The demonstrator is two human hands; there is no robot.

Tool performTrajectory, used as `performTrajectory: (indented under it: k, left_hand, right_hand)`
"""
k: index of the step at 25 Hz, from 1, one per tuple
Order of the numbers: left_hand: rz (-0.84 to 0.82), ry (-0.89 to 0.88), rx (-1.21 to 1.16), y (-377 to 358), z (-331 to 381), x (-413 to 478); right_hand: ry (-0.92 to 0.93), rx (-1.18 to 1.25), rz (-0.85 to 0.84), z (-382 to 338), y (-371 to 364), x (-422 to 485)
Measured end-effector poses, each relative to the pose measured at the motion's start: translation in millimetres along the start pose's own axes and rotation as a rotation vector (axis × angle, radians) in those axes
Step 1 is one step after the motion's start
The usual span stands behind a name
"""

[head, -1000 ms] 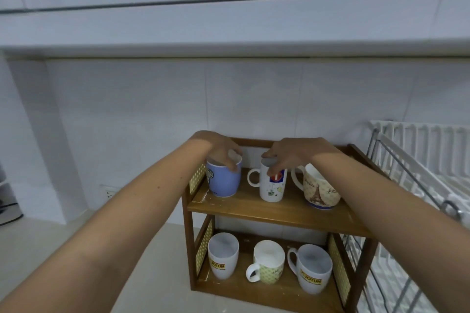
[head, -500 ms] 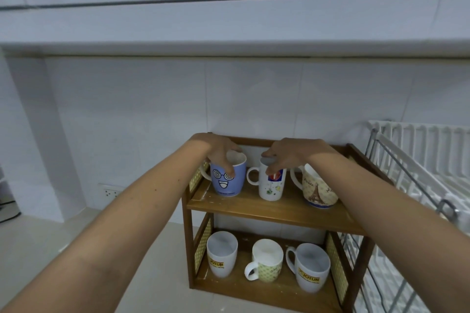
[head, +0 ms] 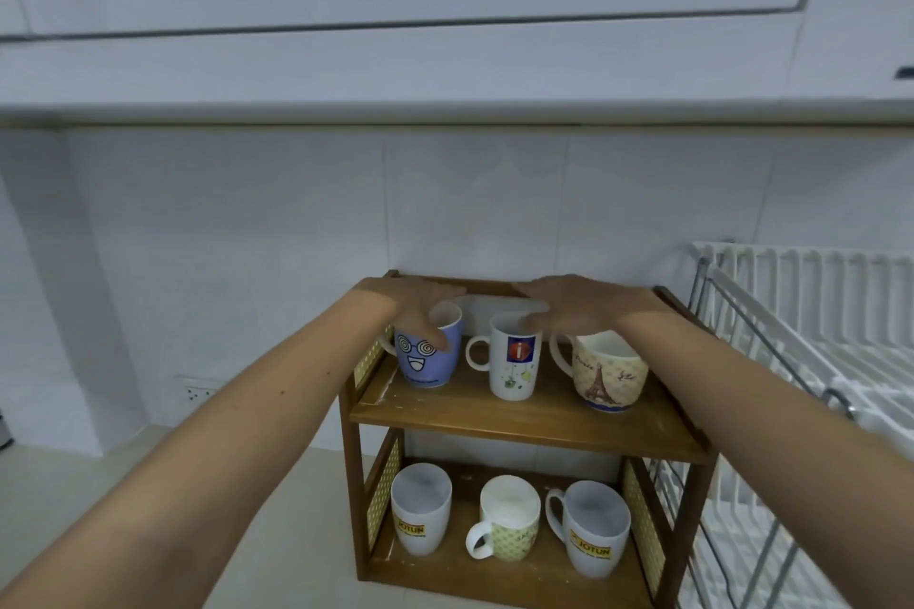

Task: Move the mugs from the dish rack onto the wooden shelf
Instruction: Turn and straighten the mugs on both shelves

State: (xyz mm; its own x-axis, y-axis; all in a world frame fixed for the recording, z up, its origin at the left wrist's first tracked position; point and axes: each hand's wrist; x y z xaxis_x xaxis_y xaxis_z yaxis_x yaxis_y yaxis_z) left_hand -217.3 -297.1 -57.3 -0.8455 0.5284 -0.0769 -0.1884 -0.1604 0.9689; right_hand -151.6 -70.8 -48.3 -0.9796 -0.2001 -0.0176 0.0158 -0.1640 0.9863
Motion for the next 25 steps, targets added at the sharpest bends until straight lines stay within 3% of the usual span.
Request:
performTrajectory:
  k: [2, 5, 7, 13, 25]
  left_hand:
    - [0.02, -0.091, -0.101, -3, 17, 0]
    - [-0.025, -0.169, -0.185, -15, 50, 6]
    - [-0.04, -0.164, -0.161, -23, 65, 11]
    - [0.095, -0.143, -0.064, -34, 76, 15]
    - [0.115, -0.135, -0.052, -37, 76, 17]
  right_hand:
    - [-0.156, -0.091, -0.026, 16, 0, -6]
    - [-0.342, -0.25, -0.247, 22, -11, -17]
    - [-0.367, -0.242, -0.212, 24, -23, -17]
    - [-0.26, -0.12, -0.153, 38, -24, -26]
    - [-0.13, -0.043, -0.222, 45, -15, -40]
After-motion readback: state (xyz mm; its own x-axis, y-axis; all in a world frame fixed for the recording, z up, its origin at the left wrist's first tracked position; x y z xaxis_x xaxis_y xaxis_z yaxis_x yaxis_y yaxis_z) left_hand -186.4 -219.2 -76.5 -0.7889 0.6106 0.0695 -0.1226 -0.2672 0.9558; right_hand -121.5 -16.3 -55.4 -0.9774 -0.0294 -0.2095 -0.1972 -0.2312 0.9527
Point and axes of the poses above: each hand's wrist, its own x-axis towards the middle knuckle, its own y-axis out of the back of the hand, z = x × y, and after that the axes turned 14 degrees about -x, right-handed
